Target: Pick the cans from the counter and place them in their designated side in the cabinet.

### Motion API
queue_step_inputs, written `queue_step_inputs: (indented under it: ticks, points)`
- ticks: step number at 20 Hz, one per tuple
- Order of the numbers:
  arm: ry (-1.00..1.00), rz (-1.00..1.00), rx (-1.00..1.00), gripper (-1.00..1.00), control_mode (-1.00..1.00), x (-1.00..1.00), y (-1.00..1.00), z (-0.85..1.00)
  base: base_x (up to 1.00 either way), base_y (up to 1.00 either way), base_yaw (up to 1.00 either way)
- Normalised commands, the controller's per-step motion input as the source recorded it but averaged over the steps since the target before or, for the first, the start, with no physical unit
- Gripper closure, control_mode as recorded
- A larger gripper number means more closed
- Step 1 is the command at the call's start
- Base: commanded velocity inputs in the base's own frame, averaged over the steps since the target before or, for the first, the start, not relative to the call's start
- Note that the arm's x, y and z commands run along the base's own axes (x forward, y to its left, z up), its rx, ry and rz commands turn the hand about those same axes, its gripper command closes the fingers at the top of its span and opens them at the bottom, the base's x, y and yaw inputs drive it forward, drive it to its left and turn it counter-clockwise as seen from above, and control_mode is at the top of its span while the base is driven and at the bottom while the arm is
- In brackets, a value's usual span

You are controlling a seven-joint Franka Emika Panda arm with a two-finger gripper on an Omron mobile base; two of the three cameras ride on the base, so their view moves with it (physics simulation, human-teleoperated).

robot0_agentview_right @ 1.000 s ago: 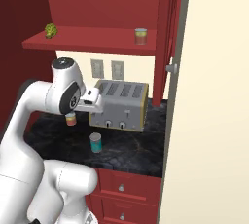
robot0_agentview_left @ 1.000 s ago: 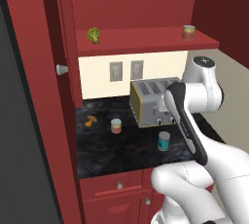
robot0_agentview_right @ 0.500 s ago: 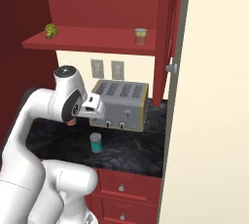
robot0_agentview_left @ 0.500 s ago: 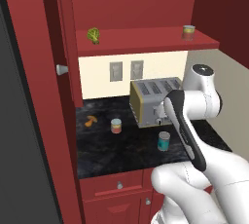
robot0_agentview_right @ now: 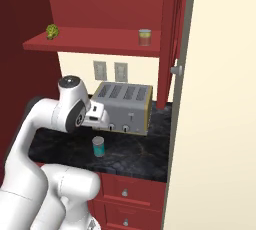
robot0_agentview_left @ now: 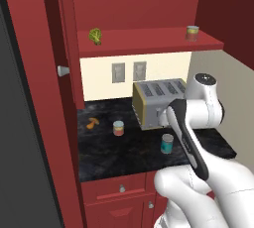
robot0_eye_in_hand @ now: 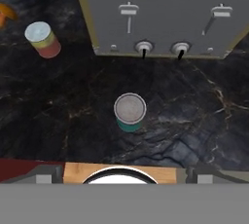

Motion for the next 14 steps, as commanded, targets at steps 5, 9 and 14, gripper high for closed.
queue_step_inputs:
  ticks: [5,9,14]
  points:
    - [0.0,0.01,0.0,-1.0,-1.0,0.0,-0.01,-0.2,0.0,0.0,0.0]
    - [0.0,0.01,0.0,-1.0,-1.0,0.0,-0.02,-0.2,0.0,0.0,0.0]
    - [0.0,0.01,0.0,-1.0,-1.0,0.0,-0.01,-0.16,0.0,0.0,0.0]
